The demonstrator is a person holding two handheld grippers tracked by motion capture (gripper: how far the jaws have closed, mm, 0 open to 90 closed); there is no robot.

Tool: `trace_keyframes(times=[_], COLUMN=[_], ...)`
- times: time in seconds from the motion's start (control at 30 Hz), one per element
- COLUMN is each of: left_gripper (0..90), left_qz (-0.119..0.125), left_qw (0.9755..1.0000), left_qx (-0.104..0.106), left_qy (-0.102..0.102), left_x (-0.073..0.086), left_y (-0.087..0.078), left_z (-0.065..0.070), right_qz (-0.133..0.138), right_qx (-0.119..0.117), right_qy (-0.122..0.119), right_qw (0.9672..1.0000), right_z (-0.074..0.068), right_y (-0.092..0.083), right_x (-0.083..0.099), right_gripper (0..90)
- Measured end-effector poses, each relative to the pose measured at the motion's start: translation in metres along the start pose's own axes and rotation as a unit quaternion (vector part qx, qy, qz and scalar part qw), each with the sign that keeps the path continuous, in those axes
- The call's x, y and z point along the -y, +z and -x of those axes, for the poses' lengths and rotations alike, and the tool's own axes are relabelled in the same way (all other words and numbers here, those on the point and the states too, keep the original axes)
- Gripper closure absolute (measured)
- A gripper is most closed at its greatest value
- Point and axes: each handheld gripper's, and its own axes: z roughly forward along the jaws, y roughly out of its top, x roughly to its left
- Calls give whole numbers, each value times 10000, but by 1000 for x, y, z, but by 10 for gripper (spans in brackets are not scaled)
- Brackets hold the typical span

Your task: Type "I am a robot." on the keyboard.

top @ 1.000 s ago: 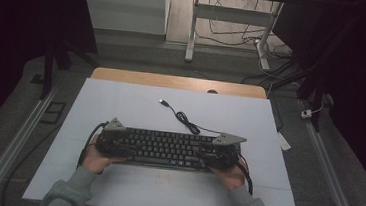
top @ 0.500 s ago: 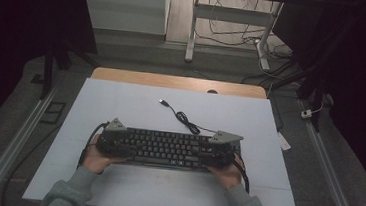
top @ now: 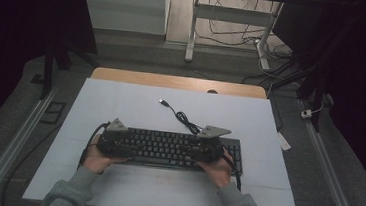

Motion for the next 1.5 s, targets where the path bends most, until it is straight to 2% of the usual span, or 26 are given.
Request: trace_keyframes(times=[0.1, 0.23, 0.33, 0.53, 0.93, 1.27, 1.43, 1.5], left_gripper=[281, 280, 280, 279, 279, 279, 279, 279], left_qz=[-6, -6, -8, -8, -12, -26, -1, 0], left_qw=[10000, 10000, 10000, 10000, 10000, 10000, 10000, 10000], left_qx=[-3, -10, -10, -10, -29, -25, -30, -28], left_qy=[-1, 6, 4, 7, 13, 25, 15, 8], left_x=[0, 0, 0, 0, 1, 1, 1, 1], left_y=[1, 1, 1, 1, 0, 0, 0, -1], left_z=[0, 1, 0, 0, 0, 0, -1, -1], right_qz=[-79, -166, -287, -447, -534, -608, -447, -322], right_qx=[-39, -148, -187, -169, -109, -85, -54, -72], right_qy=[-5, -47, -178, -258, -216, -188, -269, -229], right_qw=[10000, 9997, 9993, 9985, 9983, 9979, 9986, 9992], right_z=[-1, -2, -5, -9, -9, -9, -11, -11], right_y=[7, 16, 24, 38, 57, 59, 53, 49], right_x=[-2, -5, -8, -12, -15, -13, -16, -17], right_gripper=[672, 832, 894, 896, 896, 898, 897, 897])
